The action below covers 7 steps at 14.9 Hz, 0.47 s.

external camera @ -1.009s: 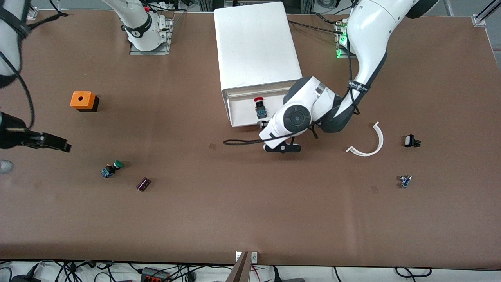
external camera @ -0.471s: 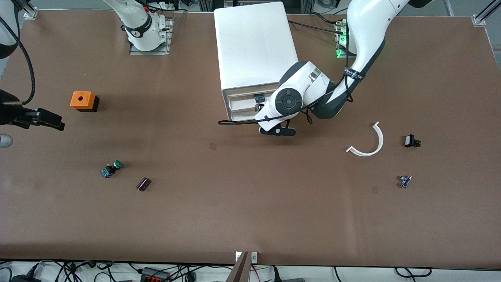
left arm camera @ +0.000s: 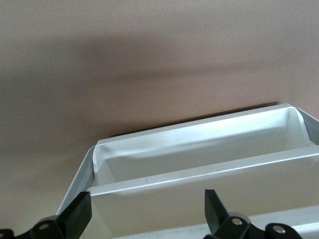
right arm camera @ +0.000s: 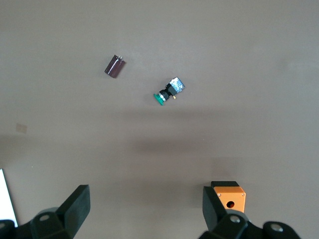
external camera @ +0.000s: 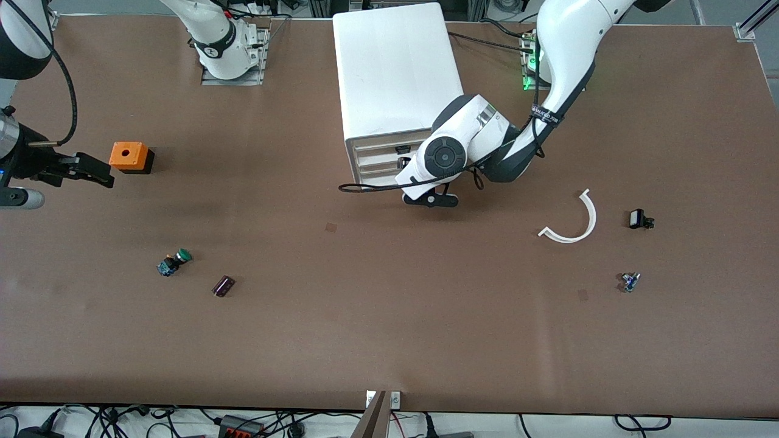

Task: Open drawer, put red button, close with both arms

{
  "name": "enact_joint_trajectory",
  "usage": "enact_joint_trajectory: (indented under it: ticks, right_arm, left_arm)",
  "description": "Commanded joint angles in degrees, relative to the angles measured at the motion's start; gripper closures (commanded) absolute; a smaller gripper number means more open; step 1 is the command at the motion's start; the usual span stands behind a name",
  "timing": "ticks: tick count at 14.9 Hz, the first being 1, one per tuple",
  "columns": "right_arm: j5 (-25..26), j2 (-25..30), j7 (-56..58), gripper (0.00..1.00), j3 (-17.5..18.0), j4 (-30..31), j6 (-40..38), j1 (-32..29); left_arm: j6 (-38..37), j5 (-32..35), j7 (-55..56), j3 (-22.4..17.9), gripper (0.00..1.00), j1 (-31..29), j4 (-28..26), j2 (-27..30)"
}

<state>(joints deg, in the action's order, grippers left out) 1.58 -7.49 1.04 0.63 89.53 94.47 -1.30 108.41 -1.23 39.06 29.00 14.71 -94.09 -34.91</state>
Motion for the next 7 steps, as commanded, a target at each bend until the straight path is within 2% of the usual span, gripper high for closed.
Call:
enact_joint_trajectory:
  ticks: [1, 5, 7]
  right_arm:
    - [0.52, 4.85, 1.6, 0.0, 0.6, 6.43, 2.21, -0.72]
    - [0.52, 9.33, 1.25, 0.0, 0.6, 13.02, 5.8, -1.07]
    - [0.96, 9.25, 1.6, 0.0, 0.6, 12.68, 3.8, -1.07]
  left_arm:
    - [-0.65, -0.88, 1.54, 0.97, 0.0, -0.65, -1.71, 1.69]
    - [-1.44, -0.88, 1.9, 0.97, 0.0, -0.39, -1.63, 1.6]
    - [-1.62, -0.8, 1.81, 0.97, 0.0, -0.39, -1.54, 1.69]
